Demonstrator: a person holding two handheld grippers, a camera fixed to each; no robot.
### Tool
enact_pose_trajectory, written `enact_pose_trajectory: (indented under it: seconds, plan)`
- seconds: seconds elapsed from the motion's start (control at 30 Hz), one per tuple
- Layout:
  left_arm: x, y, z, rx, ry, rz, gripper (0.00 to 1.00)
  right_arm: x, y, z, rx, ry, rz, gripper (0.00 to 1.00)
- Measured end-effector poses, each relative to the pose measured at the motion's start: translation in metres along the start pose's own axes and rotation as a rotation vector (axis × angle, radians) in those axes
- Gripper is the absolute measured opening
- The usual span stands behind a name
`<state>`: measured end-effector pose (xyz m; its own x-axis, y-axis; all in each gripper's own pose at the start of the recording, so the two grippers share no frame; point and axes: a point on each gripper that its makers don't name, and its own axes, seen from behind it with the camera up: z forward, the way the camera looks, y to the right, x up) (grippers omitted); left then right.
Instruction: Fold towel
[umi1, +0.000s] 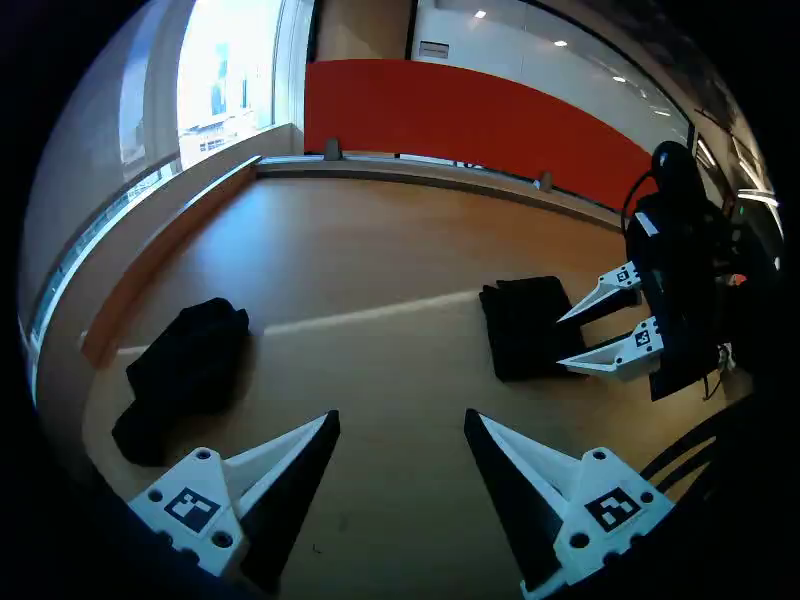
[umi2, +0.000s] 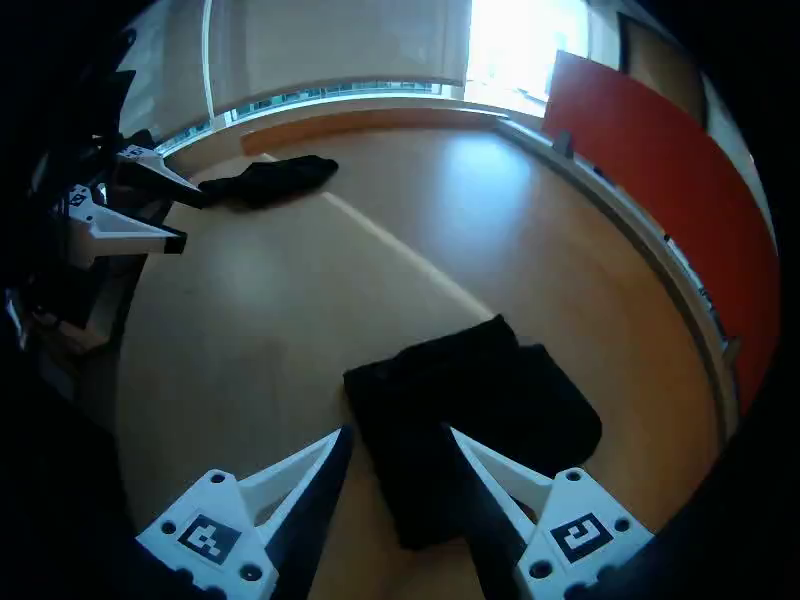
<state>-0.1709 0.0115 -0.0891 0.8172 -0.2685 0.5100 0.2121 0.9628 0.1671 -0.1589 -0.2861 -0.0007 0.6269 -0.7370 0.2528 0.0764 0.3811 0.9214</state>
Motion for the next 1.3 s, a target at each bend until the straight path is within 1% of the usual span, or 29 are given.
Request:
enact_pose_trajectory:
  seconds: [0.37,0.57,0.8,1.17,1.23,1.3]
  plan:
    - [0.002,0.005,0.0,-0.006,0.005,0.007,0.93,-0.036,0.012,-0.022,-0.07,-0.02,0.069,0.65]
    - [0.003,0.006,0.0,-0.008,0.007,0.011,0.93,-0.052,0.018,-0.03,-0.101,-0.033,0.095,0.66]
    - [0.003,0.006,0.001,-0.009,0.007,0.013,0.93,-0.064,0.02,-0.031,-0.119,-0.051,0.106,0.65]
    - [0.0,0.007,0.0,-0.011,0.005,0.012,0.93,-0.081,0.017,-0.026,-0.133,-0.079,0.123,0.65]
    - [0.0,0.007,0.0,-0.012,0.005,0.011,0.93,-0.084,0.018,-0.025,-0.138,-0.085,0.127,0.64]
    - [-0.001,0.007,0.0,-0.012,0.004,0.012,0.93,-0.085,0.019,-0.024,-0.141,-0.089,0.132,0.6]
